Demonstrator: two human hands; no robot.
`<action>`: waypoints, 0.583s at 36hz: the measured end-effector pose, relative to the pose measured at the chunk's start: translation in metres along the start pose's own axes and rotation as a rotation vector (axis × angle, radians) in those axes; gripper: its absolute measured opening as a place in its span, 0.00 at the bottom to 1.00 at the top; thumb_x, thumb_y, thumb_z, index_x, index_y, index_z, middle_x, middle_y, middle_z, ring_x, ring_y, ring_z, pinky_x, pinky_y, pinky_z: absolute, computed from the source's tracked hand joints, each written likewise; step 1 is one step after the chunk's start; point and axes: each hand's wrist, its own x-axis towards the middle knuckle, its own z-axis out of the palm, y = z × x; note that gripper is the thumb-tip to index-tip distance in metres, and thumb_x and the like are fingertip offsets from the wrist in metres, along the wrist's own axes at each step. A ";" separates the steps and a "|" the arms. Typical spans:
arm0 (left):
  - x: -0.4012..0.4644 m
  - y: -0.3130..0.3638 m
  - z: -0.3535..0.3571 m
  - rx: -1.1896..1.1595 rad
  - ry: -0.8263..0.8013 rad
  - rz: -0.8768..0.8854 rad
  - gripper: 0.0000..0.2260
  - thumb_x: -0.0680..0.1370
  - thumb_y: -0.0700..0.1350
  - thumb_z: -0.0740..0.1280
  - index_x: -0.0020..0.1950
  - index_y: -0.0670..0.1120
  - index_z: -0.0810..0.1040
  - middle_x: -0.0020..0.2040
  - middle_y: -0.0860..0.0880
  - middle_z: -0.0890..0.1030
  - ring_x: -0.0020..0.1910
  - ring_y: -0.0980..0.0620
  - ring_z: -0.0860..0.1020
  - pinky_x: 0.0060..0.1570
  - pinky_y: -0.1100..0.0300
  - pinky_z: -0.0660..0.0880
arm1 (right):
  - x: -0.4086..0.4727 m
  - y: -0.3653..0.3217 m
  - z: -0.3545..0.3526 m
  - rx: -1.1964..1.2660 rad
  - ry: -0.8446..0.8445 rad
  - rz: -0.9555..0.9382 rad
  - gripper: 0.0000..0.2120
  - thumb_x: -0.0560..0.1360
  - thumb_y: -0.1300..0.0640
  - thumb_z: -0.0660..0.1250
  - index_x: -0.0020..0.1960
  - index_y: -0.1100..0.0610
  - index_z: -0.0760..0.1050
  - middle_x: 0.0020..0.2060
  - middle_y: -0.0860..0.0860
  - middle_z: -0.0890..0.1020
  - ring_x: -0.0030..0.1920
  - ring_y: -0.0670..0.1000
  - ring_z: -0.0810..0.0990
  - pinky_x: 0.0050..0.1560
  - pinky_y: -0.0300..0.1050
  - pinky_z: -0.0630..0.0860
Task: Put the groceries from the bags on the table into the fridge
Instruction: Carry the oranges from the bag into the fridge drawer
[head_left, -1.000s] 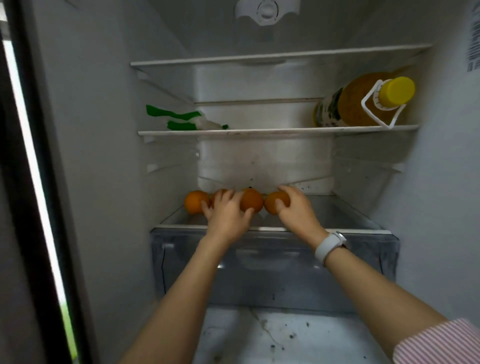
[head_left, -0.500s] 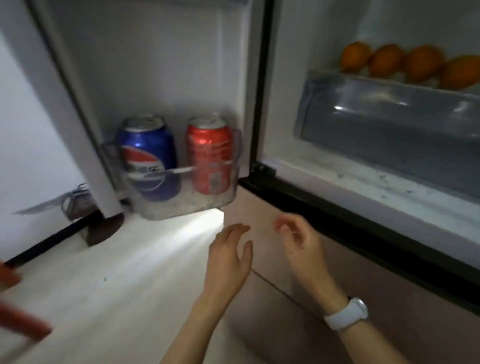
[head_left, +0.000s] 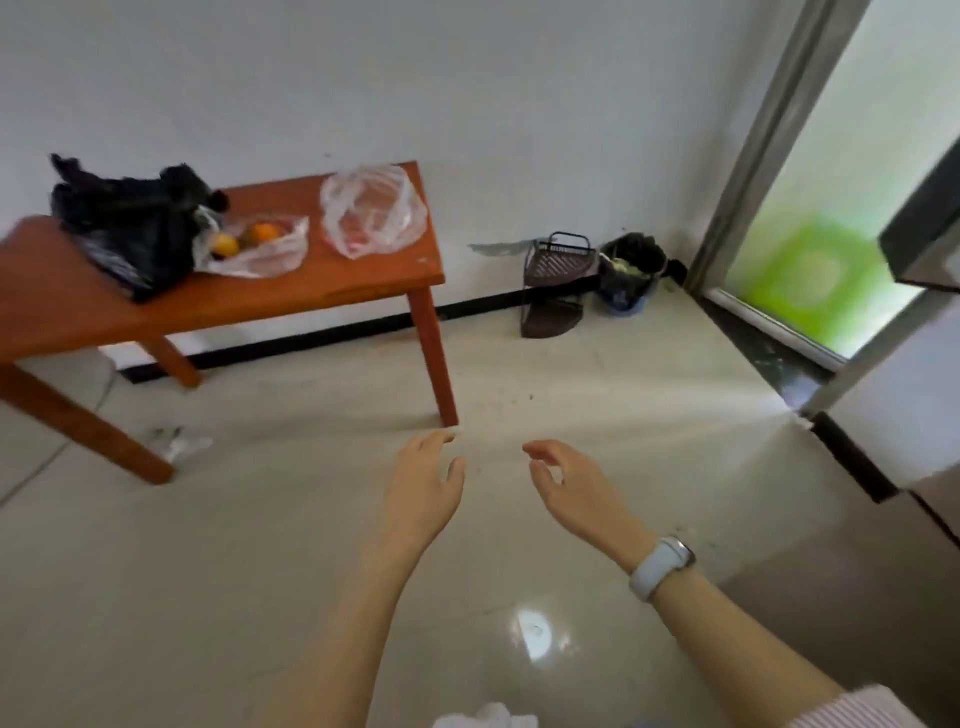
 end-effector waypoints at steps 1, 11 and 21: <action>0.003 -0.008 -0.009 0.005 0.004 -0.021 0.16 0.78 0.44 0.62 0.65 0.41 0.73 0.63 0.43 0.75 0.63 0.45 0.72 0.64 0.56 0.63 | 0.007 -0.008 0.007 -0.008 -0.008 -0.018 0.15 0.78 0.58 0.58 0.63 0.57 0.71 0.61 0.52 0.77 0.62 0.51 0.73 0.59 0.35 0.63; 0.068 -0.131 -0.095 -0.062 0.130 -0.238 0.16 0.80 0.43 0.59 0.68 0.42 0.69 0.67 0.45 0.71 0.67 0.48 0.68 0.65 0.61 0.60 | 0.146 -0.110 0.101 -0.039 -0.159 -0.213 0.14 0.78 0.59 0.59 0.62 0.58 0.73 0.59 0.52 0.78 0.60 0.50 0.75 0.55 0.32 0.64; 0.237 -0.230 -0.158 -0.052 0.249 -0.310 0.16 0.79 0.42 0.61 0.66 0.42 0.71 0.65 0.44 0.73 0.65 0.47 0.70 0.63 0.58 0.64 | 0.346 -0.175 0.159 -0.002 -0.209 -0.270 0.14 0.78 0.59 0.58 0.63 0.57 0.71 0.60 0.52 0.77 0.60 0.51 0.75 0.59 0.40 0.69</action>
